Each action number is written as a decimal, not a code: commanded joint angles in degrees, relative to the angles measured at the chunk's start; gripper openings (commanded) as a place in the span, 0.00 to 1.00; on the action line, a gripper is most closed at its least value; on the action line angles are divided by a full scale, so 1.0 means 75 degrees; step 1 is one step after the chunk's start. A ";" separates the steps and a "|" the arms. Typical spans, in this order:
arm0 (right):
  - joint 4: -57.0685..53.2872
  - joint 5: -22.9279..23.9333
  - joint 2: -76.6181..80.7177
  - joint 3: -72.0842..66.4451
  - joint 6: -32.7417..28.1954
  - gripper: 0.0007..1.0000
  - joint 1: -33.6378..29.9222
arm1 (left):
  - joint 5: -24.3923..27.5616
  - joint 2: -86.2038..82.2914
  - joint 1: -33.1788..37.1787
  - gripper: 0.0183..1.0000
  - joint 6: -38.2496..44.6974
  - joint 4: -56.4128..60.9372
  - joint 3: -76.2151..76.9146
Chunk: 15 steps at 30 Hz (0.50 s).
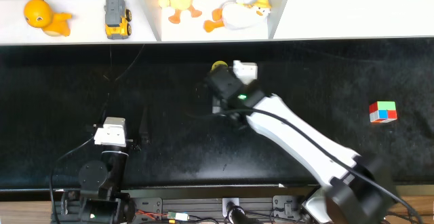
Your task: Store Toys
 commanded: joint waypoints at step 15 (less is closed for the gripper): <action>0.0848 0.0472 0.2725 0.2253 0.0507 1.00 0.0143 | -0.0041 -0.0090 -0.0044 1.00 0.0000 -0.0020 -0.0012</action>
